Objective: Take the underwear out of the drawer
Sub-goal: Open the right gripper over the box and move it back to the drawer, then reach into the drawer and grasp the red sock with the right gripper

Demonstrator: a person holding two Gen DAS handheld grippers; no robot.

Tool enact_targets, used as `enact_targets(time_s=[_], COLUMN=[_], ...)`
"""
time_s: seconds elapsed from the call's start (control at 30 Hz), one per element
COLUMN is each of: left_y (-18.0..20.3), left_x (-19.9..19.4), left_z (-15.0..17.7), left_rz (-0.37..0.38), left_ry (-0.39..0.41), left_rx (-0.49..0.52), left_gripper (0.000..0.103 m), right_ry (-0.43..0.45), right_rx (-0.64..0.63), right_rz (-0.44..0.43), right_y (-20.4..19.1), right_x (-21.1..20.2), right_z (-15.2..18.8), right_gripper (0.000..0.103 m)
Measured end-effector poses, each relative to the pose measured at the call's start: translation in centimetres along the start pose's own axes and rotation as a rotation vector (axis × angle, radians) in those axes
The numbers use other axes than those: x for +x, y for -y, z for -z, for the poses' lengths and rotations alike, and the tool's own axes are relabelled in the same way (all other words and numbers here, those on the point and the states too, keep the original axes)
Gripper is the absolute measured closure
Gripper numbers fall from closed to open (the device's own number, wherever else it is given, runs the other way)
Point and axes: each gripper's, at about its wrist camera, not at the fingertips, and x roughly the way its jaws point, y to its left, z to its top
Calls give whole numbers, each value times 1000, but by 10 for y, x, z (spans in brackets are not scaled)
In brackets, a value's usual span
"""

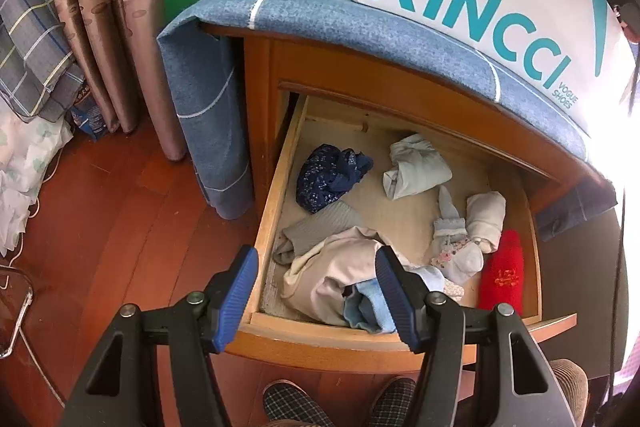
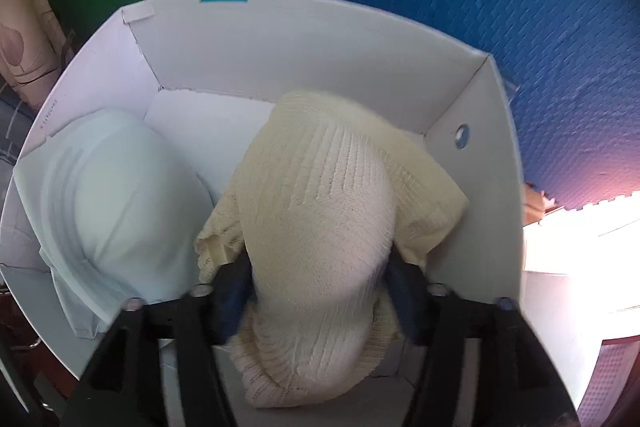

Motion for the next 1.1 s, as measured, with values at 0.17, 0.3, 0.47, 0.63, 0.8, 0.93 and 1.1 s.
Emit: enact_targets(time_s=[0.17,0.3,0.47,0.63,0.8,0.93,1.1], left_y=[-2,-3,-7,-8,-5,-6,-7], left_x=[0,0,-1,-1,0,1,3], left_z=[0,-1,-1,-1,-1,-1,-1], left_rz=[-7,-6,13,27,22,29,40], left_ry=[1,-6,-4,-7,-11,-6,-15], left_rx=[-8,-11,-37,-55,-43,-41,-49], left_gripper=[41,41,41,41,41,41,41], right_ry=[75,112,102,23,-102,-226,-314], right_rx=[22,-13,-91,-134,-122,-83,-15], right_rz=[-51,-95,-163,-213,-222,-237,-222], right_y=[3,1,-3,-5,-9,-14,-8], right_x=[-38,-76,-111,-99,-47,11,67], right_z=[2,19,79,146,197,223,231], right_gripper=[37,37,37,39,56,58,60])
